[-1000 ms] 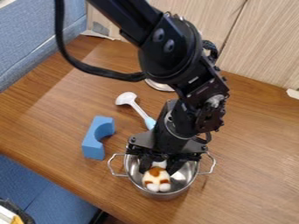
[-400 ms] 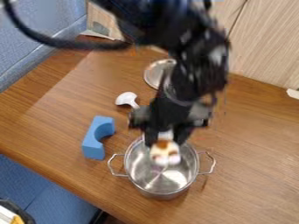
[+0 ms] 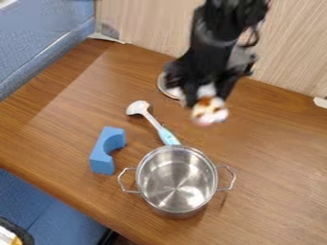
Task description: Remove the white toy from the silver dish and put it on the upper side of the table
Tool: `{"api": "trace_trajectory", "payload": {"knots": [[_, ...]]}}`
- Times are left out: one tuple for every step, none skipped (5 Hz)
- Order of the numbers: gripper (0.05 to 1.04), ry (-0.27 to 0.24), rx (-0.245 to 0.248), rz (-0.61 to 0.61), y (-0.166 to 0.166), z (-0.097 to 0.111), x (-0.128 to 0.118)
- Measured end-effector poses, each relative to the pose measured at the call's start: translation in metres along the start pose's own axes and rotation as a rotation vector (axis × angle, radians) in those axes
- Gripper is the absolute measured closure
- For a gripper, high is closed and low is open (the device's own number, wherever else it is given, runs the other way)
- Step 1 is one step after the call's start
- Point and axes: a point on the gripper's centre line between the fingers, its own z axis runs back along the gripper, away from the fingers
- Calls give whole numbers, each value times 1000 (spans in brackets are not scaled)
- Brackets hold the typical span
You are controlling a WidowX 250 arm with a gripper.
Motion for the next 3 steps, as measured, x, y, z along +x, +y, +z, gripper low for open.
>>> {"api": "trace_trajectory", "payload": {"knots": [[577, 2, -8, -9, -34, -20, 20], [577, -15, 0, -24, -69, -43, 34], [578, -9, -8, -53, -100, -66, 39]]}}
